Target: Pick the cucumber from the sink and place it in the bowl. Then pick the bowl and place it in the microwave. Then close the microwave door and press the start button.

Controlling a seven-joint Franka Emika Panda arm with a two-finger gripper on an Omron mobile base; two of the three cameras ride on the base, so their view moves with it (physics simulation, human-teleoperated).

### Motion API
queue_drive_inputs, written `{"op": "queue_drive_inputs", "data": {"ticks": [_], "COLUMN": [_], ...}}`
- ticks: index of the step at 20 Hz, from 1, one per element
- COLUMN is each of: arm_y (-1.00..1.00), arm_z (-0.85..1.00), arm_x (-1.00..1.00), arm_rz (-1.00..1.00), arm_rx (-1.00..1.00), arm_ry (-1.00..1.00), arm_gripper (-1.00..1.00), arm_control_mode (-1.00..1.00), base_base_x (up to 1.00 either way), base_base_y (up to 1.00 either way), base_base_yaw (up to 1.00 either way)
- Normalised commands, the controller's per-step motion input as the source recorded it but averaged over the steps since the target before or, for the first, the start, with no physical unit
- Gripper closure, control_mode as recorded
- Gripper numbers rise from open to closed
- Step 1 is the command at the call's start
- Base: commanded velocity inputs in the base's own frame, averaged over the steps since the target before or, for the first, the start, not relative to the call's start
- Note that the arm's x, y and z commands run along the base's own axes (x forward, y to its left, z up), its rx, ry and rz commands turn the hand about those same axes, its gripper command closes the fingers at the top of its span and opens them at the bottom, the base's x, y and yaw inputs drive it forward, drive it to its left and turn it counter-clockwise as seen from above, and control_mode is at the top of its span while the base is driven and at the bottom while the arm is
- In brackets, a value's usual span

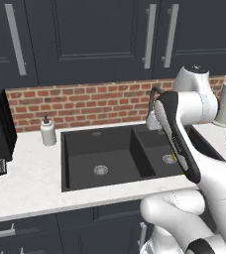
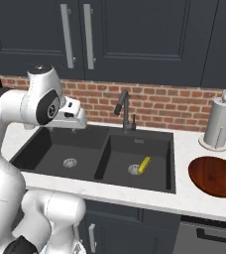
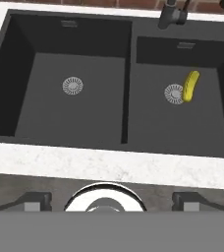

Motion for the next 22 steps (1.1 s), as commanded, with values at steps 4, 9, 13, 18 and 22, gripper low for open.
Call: {"op": "queue_drive_inputs", "data": {"ticks": [4,9,13,18,22], "arm_y": [-0.59,-0.83,-0.78,-0.61,-0.55], "arm_z": [-0.59,-0.74,-0.57,-0.31,-0.21], "arm_x": [-0.83,-0.07,0.34,0.75,0.83], "arm_rz": [-0.24,-0.27,-0.21,-0.07,0.0], "arm_rx": [0.0,0.03,0.0,0.0,0.02], "arm_ry": [-0.07,0.0,0.06,0.06,0.04], "arm_gripper": [-1.0,-1.0,-1.0,-1.0,-1.0], "arm_control_mode": [-1.0,-1.0,-1.0,-1.0,-1.0], "base_base_x": [0.0,0.0,0.0,0.0,0.0], "base_base_y": [0.0,0.0,0.0,0.0,0.0], "base_base_yaw": [0.0,0.0,0.0,0.0,0.0]}}
